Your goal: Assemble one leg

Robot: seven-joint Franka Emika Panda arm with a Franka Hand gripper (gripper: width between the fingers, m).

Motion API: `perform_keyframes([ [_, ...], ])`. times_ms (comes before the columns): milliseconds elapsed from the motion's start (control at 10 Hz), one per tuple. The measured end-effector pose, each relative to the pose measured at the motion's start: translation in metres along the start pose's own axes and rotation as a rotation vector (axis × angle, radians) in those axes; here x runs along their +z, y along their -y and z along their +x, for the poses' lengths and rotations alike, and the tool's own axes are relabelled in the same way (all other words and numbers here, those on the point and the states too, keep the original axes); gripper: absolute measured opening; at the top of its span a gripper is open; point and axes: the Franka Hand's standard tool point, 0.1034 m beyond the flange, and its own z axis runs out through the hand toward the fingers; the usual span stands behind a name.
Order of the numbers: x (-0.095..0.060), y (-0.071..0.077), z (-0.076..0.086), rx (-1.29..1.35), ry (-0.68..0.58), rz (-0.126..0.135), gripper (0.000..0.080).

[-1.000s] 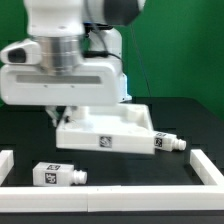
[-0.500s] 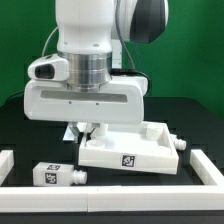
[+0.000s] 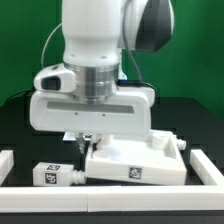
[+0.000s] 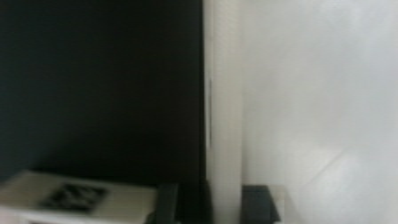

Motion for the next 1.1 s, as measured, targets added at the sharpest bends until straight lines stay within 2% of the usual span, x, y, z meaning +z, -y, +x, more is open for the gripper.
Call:
perform_keyframes([
  [100,-0.001,0.014,0.013,0.004,-0.04,0.0,0.0054],
  [200,0.001,0.024,0.013,-0.025,-0.058,-0.005,0.0054],
  [300,0.002,0.019,0.012,-0.027,-0.051,-0.006,0.0055],
  [700,0.006,0.02,0.01,-0.028,-0.046,-0.007,0.0055],
  [800,0.014,0.025,0.011,-0.024,-0.05,-0.008,0.0055],
  [900,0.018,0.026,0.016,-0.026,-0.052,-0.021,0.0057],
  [1100,0.019,0.025,0.019,-0.021,-0.054,-0.027,0.0059],
])
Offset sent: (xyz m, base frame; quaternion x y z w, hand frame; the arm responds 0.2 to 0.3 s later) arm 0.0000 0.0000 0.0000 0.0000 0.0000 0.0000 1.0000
